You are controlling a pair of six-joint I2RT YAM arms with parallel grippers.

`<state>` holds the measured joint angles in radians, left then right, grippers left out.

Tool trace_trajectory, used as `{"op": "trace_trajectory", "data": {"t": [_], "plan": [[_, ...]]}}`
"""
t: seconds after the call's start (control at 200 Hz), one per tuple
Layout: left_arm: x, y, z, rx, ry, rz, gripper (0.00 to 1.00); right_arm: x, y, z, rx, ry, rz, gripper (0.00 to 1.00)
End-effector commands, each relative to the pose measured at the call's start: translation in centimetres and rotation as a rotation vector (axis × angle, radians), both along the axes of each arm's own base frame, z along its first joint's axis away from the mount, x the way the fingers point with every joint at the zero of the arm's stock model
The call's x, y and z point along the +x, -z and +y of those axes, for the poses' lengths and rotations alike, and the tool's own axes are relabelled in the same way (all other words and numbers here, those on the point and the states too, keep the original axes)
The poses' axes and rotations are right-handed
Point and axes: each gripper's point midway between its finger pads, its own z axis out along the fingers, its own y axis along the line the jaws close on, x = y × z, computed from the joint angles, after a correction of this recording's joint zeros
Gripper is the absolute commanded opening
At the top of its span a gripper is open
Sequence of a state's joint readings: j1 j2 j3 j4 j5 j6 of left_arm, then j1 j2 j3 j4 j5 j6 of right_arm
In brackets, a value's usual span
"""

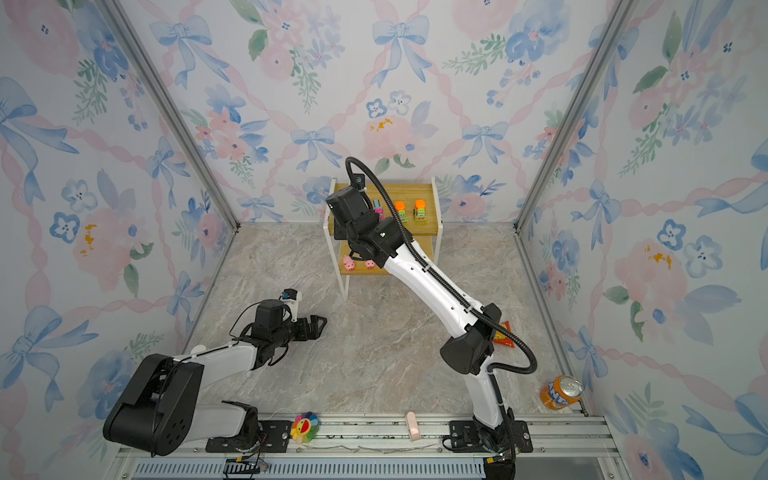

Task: Place and organize the plastic toys onto the shelf

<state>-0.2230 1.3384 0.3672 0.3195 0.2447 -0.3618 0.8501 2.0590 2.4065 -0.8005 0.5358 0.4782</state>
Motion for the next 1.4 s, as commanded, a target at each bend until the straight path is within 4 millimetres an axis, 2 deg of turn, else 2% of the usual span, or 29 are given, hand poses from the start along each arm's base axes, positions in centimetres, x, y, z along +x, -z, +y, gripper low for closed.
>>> {"op": "trace_trajectory", "data": {"t": [0.0,0.21,0.335,0.375,0.41,0.47,0.545,0.61,0.705,0.79,0.845,1.02,1.135,1.275,1.395], "plan": [[-0.1,0.0,-0.4,0.003,0.026,-0.012,0.98,-1.1,-2.2,-1.3,0.002,0.001,-0.031,0.49],[-0.1,-0.1,-0.4,0.002,0.025,-0.014,0.98,-4.2,-4.1,-2.2,0.0,-0.06,-0.041,0.54],[-0.2,-0.1,-0.4,0.003,0.025,-0.015,0.98,-7.1,-5.5,-4.1,0.009,-0.121,-0.049,0.61],[-0.2,-0.1,-0.4,0.002,0.026,-0.014,0.98,-8.0,-5.7,-5.1,0.017,-0.133,-0.057,0.63],[-0.2,-0.1,-0.4,0.001,0.028,-0.016,0.98,-9.2,-6.7,-6.5,0.04,-0.144,-0.087,0.66],[-0.2,-0.1,-0.4,0.001,0.028,-0.014,0.98,-10.6,-6.6,-8.5,0.045,-0.172,-0.128,0.69],[-0.2,0.0,-0.5,-0.001,0.032,-0.011,0.98,-12.2,-6.1,-12.8,0.036,-0.144,-0.18,0.72],[-0.1,-0.1,-0.6,-0.004,0.035,-0.011,0.98,-13.2,-4.8,-17.5,0.001,-0.057,-0.194,0.75],[0.0,-0.2,-0.6,-0.003,0.035,-0.015,0.98,-15.0,-1.4,-24.4,-0.076,0.081,-0.176,0.84],[0.1,-0.3,-0.7,-0.002,0.035,-0.018,0.98,-16.5,1.9,-29.0,-0.13,0.182,-0.149,0.88],[0.2,-0.4,-0.6,-0.002,0.031,-0.02,0.98,-17.1,3.9,-31.1,-0.159,0.236,-0.137,0.88],[1.3,-1.6,-0.9,-0.012,0.026,-0.047,0.98,-16.9,10.2,-34.8,-0.243,0.351,-0.108,0.92],[2.4,-3.5,-0.8,-0.002,0.017,-0.108,0.98,-15.9,13.9,-36.9,-0.244,0.43,-0.097,0.94],[3.8,-6.3,0.3,0.066,-0.019,-0.218,0.98,-13.9,16.5,-38.2,-0.136,0.446,-0.146,0.94],[4.9,-8.5,2.2,0.17,-0.08,-0.311,0.98,-12.4,18.3,-39.3,-0.142,0.465,-0.16,0.94]]}}
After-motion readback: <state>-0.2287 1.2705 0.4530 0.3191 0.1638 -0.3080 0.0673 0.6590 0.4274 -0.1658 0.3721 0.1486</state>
